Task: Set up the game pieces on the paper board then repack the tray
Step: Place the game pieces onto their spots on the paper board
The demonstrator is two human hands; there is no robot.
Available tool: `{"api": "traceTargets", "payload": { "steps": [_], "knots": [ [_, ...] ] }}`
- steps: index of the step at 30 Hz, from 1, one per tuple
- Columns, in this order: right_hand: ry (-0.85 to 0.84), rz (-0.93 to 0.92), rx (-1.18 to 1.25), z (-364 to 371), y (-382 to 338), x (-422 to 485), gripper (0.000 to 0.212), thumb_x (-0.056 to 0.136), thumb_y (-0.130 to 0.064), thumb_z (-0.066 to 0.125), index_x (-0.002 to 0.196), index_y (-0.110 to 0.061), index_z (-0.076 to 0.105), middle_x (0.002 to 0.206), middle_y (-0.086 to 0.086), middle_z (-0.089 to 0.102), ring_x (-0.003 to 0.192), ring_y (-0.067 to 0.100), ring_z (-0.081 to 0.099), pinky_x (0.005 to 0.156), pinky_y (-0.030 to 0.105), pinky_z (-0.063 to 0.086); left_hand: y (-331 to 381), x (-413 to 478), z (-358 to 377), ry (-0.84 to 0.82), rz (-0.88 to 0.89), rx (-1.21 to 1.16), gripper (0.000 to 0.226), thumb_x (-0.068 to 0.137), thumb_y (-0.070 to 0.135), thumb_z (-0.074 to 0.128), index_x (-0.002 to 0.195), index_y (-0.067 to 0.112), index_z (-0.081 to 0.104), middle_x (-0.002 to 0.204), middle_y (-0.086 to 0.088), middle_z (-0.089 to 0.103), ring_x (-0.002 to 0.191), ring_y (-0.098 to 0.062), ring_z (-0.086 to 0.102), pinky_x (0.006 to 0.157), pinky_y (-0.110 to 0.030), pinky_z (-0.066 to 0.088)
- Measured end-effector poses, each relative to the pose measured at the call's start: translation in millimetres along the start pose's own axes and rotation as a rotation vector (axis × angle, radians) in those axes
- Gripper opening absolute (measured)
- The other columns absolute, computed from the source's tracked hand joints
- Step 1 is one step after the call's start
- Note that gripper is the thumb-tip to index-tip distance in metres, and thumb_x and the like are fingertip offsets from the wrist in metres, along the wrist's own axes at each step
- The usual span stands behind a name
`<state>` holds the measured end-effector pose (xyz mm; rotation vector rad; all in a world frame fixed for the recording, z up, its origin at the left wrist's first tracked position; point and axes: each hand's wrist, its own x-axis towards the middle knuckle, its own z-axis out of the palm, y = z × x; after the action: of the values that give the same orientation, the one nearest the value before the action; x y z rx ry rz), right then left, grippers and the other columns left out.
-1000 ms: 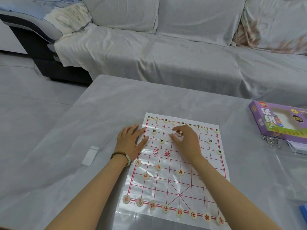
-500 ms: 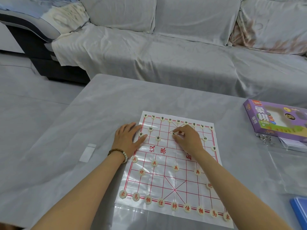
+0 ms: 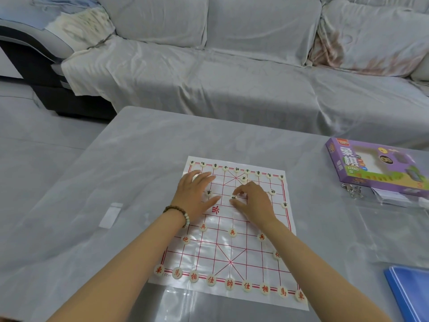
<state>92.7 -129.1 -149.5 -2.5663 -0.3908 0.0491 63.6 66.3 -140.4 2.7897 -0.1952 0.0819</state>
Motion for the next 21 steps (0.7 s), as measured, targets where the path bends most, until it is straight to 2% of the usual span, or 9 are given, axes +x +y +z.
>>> {"api": "traceTargets", "payload": {
  "steps": [3, 5, 8, 10, 14, 21],
  "knots": [
    [-0.06, -0.03, 0.04, -4.2, 7.5, -3.6, 0.026, 0.087, -0.03, 0.063, 0.112, -0.026, 0.065, 0.108, -0.004, 0.056, 0.102, 0.011, 0.048, 0.088, 0.022, 0.036, 6.7, 1.8, 8.3, -0.119, 0.001, 0.066, 0.065, 0.088, 0.061, 0.037, 0.144, 0.03, 0.023, 0.153, 0.009, 0.018, 0.142, -0.017, 0.003, 0.116, -0.035, -0.002],
    [-0.038, -0.012, 0.058, -5.4, 9.3, -5.0, 0.032, 0.086, -0.033, 0.064, 0.117, -0.025, 0.061, 0.108, -0.006, 0.055, 0.097, 0.007, 0.045, 0.089, 0.022, 0.037, 7.3, 3.1, 12.3, -0.149, 0.008, 0.108, 0.067, 0.087, 0.065, 0.033, 0.144, 0.032, 0.021, 0.154, 0.01, 0.016, 0.143, -0.017, 0.0, 0.116, -0.036, -0.006],
    [0.021, 0.016, 0.066, -1.6, 6.7, -4.2, 0.035, 0.078, -0.04, 0.071, 0.107, -0.024, 0.06, 0.101, -0.008, 0.053, 0.091, 0.006, 0.046, 0.082, 0.022, 0.038, 10.9, 4.6, 13.8, -0.18, 0.015, 0.179, 0.069, 0.086, 0.068, 0.03, 0.144, 0.033, 0.02, 0.154, 0.009, 0.016, 0.143, -0.019, -0.003, 0.114, -0.038, -0.012],
    [0.024, 0.012, 0.066, 2.3, 5.7, -2.2, 0.028, 0.078, -0.036, 0.071, 0.101, -0.022, 0.062, 0.101, -0.004, 0.056, 0.093, 0.009, 0.049, 0.083, 0.024, 0.042, 13.5, 6.1, 12.4, -0.19, 0.003, 0.188, 0.069, 0.086, 0.068, 0.029, 0.144, 0.032, 0.021, 0.154, 0.009, 0.016, 0.143, -0.02, -0.003, 0.114, -0.04, -0.013],
    [0.027, 0.046, 0.146, 2.5, 7.9, 1.0, 0.022, 0.081, -0.03, 0.07, 0.101, -0.022, 0.065, 0.103, -0.001, 0.058, 0.088, 0.006, 0.047, 0.08, 0.021, 0.041, 15.9, 8.4, 10.7, -0.198, -0.011, 0.196, 0.068, 0.085, 0.068, 0.031, 0.143, 0.033, 0.023, 0.154, 0.008, 0.018, 0.143, -0.021, -0.002, 0.114, -0.041, -0.013],
    [0.006, 0.038, 0.146, 3.7, 8.4, 4.1, 0.024, 0.08, -0.032, 0.071, 0.102, -0.023, 0.066, 0.102, -0.001, 0.057, 0.089, 0.007, 0.048, 0.08, 0.022, 0.042, 17.1, 9.8, 14.0, -0.189, -0.029, 0.19, 0.069, 0.086, 0.068, 0.03, 0.143, 0.031, 0.023, 0.153, 0.007, 0.019, 0.143, -0.02, -0.001, 0.113, -0.04, -0.014]
  ]
}}
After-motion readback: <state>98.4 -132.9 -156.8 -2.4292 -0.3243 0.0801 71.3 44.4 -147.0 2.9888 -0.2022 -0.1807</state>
